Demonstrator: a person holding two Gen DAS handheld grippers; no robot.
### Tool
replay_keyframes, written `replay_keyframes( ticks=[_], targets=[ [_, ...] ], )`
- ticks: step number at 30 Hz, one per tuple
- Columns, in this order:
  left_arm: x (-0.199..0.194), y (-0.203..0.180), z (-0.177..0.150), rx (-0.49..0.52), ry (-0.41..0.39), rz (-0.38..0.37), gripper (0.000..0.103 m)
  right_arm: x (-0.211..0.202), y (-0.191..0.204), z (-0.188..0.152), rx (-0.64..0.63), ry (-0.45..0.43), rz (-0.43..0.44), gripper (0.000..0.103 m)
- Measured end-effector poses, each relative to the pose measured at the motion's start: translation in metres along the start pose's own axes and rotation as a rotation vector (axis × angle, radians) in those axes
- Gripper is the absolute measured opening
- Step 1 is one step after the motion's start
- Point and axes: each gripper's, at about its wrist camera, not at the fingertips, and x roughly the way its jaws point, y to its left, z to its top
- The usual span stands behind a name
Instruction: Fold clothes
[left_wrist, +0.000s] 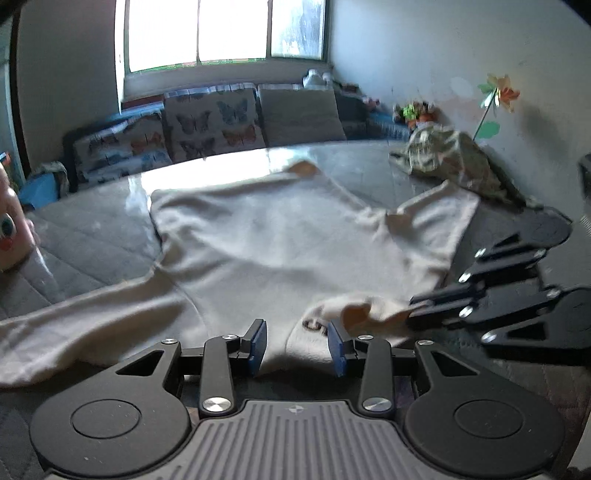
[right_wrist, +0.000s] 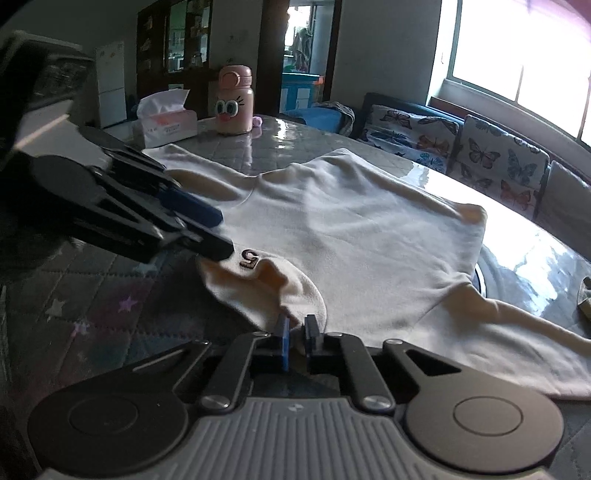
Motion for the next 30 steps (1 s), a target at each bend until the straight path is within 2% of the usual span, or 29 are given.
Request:
replay_keyframes(
  ticks=[2,8,12,14,16,20,23,26,30],
  targets=[
    [0.003,0.0,-0.005,-0.001,0.024,-0.013,0.04,-0.003,0.001,-0.002,-0.005,0.004,0.004,0.007],
    [-0.008,0.004,-0.008,-0.002,0.027,-0.034,0.04,-0.01,0.002,-0.007,-0.013,0.01,0.02,0.007],
    [-0.021,0.021,0.001,-0.05,-0.025,-0.002,0.041,-0.018,-0.006,-0.002,0.026,0.004,0.053,0.017],
    [-0.025,0.037,0.006,-0.087,-0.055,0.066,0.044,-0.026,-0.016,0.0,0.066,-0.014,0.063,0.019],
    [-0.025,0.057,0.008,-0.14,-0.066,0.167,0.045,-0.034,-0.028,0.002,0.108,-0.033,0.05,0.021],
    [-0.029,0.108,0.001,-0.307,-0.066,0.39,0.045,-0.046,-0.068,-0.004,0.221,-0.051,-0.062,0.029],
    [-0.034,0.145,-0.01,-0.432,-0.058,0.52,0.045,-0.048,-0.094,-0.011,0.293,-0.044,-0.148,0.031],
    [-0.039,0.17,-0.017,-0.506,-0.05,0.583,0.045,-0.048,-0.106,-0.018,0.335,-0.023,-0.153,0.032],
    [-0.041,0.189,-0.023,-0.563,-0.046,0.603,0.046,-0.042,-0.079,-0.008,0.229,-0.02,-0.082,0.032]
  ],
)
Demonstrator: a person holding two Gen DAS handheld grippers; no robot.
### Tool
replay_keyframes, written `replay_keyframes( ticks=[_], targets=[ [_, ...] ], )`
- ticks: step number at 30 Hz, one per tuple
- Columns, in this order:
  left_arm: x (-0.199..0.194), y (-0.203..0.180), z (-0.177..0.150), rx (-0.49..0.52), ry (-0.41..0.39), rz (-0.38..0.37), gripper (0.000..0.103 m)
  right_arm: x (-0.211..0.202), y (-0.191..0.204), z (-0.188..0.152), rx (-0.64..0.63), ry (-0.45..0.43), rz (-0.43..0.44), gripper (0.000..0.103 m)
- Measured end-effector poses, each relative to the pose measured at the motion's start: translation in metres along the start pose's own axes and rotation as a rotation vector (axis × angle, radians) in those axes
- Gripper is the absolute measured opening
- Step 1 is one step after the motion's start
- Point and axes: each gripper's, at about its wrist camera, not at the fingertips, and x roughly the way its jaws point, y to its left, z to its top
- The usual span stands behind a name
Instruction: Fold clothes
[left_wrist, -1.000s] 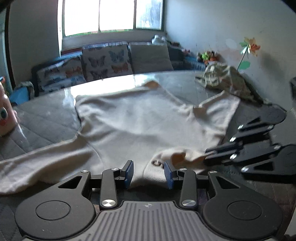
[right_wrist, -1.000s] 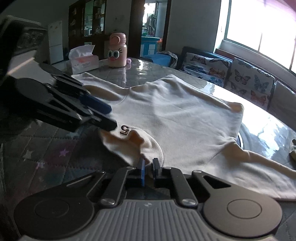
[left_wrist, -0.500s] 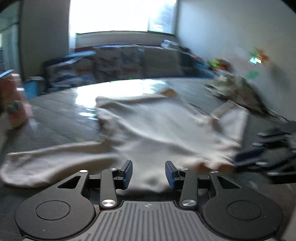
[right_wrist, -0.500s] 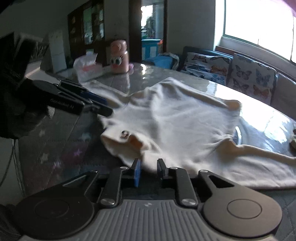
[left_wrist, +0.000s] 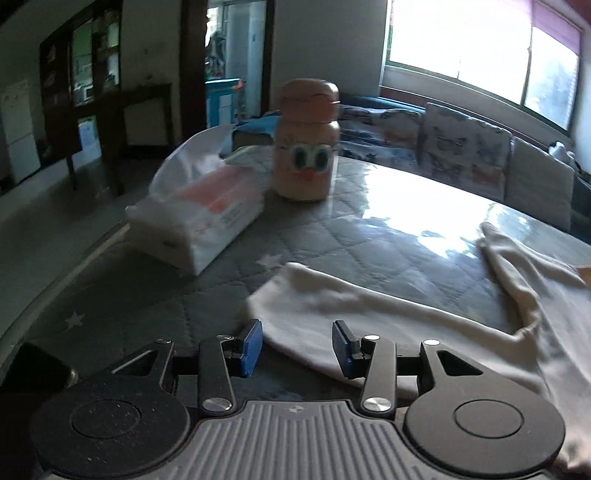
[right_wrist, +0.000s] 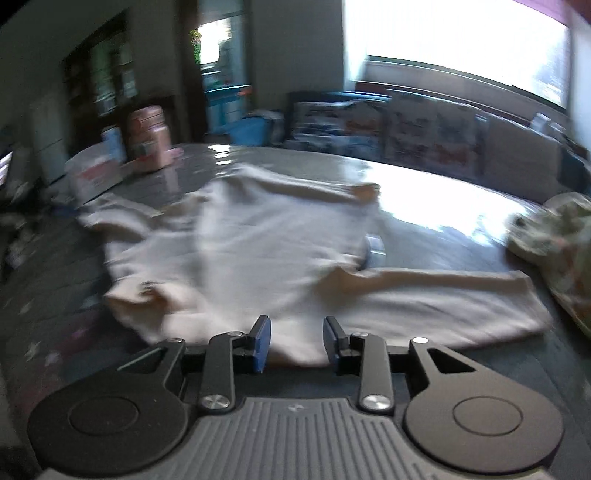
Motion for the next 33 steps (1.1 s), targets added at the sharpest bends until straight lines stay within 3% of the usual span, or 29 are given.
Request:
replay_keyframes(
  ticks=[8,16,18,22,24,33],
  targets=[
    [0.011,0.014,-0.001,-0.041,0.022,-0.035,0.043,0.035,0.1,0.028,-0.255,0.02,0.223,0.032],
    [0.012,0.023,0.0,-0.051,0.018,-0.064,0.016,0.08,0.177,0.044,-0.448,0.04,0.272,0.032],
    [0.014,0.025,0.001,-0.057,0.018,-0.067,0.008,0.093,0.187,0.044,-0.463,0.053,0.264,0.03],
    [0.015,0.028,0.002,-0.07,0.01,-0.068,0.004,0.109,0.2,0.041,-0.486,0.054,0.248,0.025],
    [0.014,0.029,0.002,-0.077,0.002,-0.065,0.002,0.107,0.2,0.041,-0.473,0.052,0.249,0.006],
    [-0.008,0.037,0.004,-0.082,-0.076,-0.017,0.002,0.084,0.195,0.028,-0.485,0.051,0.289,0.004]
  ],
)
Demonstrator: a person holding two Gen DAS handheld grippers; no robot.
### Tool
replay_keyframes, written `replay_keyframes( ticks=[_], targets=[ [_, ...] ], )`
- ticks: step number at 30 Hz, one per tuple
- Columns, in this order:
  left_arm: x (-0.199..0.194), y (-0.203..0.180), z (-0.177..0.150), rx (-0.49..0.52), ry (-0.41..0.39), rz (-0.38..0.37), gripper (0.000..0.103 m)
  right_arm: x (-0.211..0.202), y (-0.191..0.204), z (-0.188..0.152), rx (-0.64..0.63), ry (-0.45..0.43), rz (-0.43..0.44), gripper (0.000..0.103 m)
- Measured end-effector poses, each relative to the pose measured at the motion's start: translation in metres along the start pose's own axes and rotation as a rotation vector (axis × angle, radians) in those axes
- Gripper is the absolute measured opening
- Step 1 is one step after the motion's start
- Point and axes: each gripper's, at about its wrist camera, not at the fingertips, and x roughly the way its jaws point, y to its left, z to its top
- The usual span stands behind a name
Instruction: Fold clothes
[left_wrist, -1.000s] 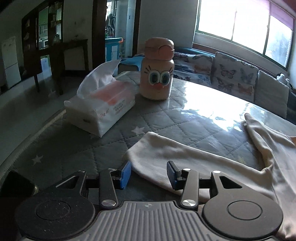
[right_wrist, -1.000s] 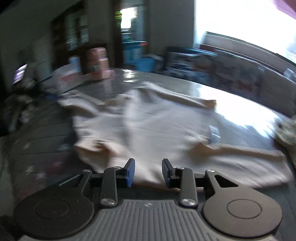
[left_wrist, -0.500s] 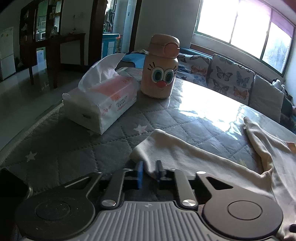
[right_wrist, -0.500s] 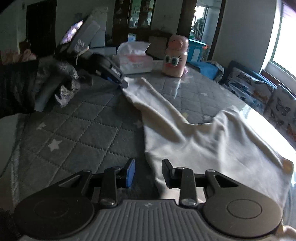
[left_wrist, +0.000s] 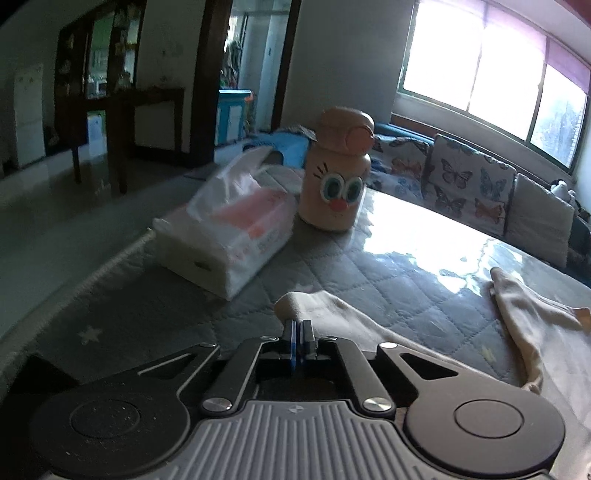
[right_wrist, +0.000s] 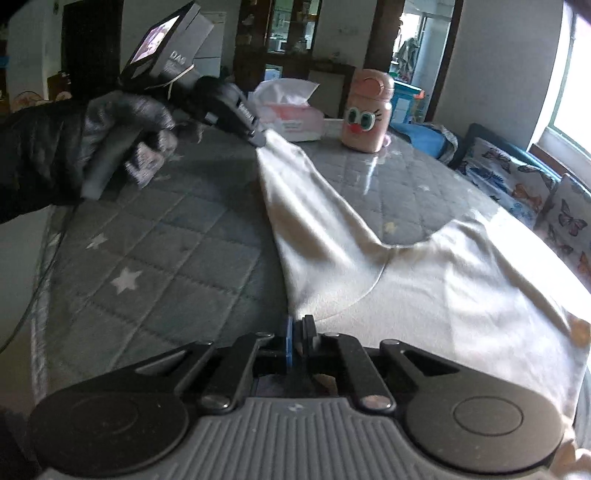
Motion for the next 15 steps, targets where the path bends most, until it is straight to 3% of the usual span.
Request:
replay_keyframes(
  ticks=[8,15],
  targets=[
    [-0.008,0.01,-0.013,-0.028,0.016,0.076,0.002,-0.004,0.011,-0.009,0.014,-0.019,0.03,0.005],
    [-0.007,0.015,-0.018,-0.031,0.066,0.093,0.007,-0.025,-0.001,-0.006,0.081,-0.065,0.049,0.02]
  ],
)
